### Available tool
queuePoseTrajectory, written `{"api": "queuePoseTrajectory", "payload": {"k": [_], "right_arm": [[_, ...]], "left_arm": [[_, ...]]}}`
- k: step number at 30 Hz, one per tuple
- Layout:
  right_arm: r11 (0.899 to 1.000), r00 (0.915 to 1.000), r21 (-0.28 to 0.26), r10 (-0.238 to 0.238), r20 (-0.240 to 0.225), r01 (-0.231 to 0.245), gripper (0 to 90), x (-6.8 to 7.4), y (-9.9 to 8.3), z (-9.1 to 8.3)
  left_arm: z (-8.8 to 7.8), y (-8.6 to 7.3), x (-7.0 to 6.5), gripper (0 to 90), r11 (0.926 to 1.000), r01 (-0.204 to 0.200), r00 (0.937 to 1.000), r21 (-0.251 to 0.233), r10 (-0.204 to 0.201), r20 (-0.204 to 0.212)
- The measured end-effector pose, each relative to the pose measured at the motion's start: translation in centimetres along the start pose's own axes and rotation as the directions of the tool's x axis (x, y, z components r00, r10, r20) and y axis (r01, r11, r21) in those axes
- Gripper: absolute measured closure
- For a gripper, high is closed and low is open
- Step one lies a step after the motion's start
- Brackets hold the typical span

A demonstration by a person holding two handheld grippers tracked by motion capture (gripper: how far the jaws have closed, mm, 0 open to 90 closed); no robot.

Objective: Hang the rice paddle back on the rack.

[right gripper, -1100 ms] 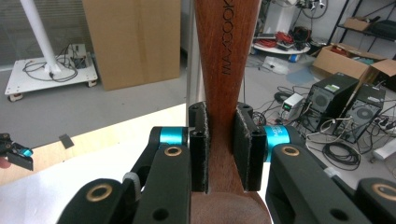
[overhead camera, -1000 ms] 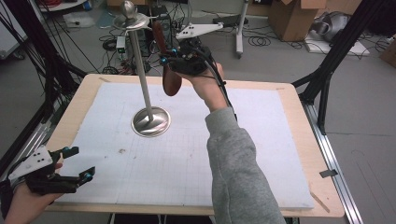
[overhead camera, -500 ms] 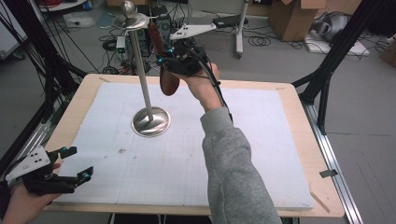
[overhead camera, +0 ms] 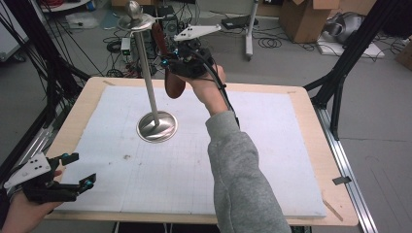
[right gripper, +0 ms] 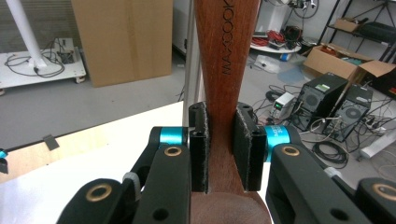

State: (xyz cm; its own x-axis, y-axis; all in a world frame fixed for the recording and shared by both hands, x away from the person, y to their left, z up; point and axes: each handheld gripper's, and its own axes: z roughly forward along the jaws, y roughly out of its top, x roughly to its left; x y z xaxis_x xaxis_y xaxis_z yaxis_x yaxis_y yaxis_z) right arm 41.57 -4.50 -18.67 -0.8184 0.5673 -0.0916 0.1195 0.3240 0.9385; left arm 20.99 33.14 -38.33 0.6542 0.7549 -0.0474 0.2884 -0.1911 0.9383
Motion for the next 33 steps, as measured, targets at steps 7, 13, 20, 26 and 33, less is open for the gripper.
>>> {"api": "queuePoseTrajectory", "payload": {"k": [7, 13, 20, 26, 33], "right_arm": [[1.000, 1.0000, -0.007, -0.006, 0.001, 0.006, 77.6, 0.13, 0.04, 0.32], [1.000, 1.0000, -0.007, 0.005, -0.002, -0.005, 77.4, 0.05, -0.19, 0.51], [1.000, 0.9998, -0.009, 0.016, -0.012, -0.016, 76.9, 0.02, -0.32, 0.62], [1.000, 0.9999, -0.016, 0.012, -0.006, -0.012, 73.0, 0.10, -0.31, 0.66], [1.000, 1.0000, -0.026, 0.005, -0.006, -0.006, 62.5, 0.26, -0.51, 0.76]], "left_arm": [[-0.15, -0.05, 0.06, 5.9, 1.0000, 0.003, 1.0000, -0.001, -0.003, -0.002], [-0.10, -0.14, 0.05, 5.8, 1.0000, 0.004, 1.0000, 0.004, -0.004, -0.002], [-0.06, -0.16, 0.03, 5.8, 1.0000, 0.002, 1.0000, 0.004, -0.002, -0.003], [-0.11, -0.15, 0.04, 5.9, 1.0000, 0.003, 1.0000, 0.004, -0.003, -0.004], [0.00, -0.17, -0.06, 5.9, 1.0000, -0.001, 1.0000, 0.002, 0.001, 0.007]]}}
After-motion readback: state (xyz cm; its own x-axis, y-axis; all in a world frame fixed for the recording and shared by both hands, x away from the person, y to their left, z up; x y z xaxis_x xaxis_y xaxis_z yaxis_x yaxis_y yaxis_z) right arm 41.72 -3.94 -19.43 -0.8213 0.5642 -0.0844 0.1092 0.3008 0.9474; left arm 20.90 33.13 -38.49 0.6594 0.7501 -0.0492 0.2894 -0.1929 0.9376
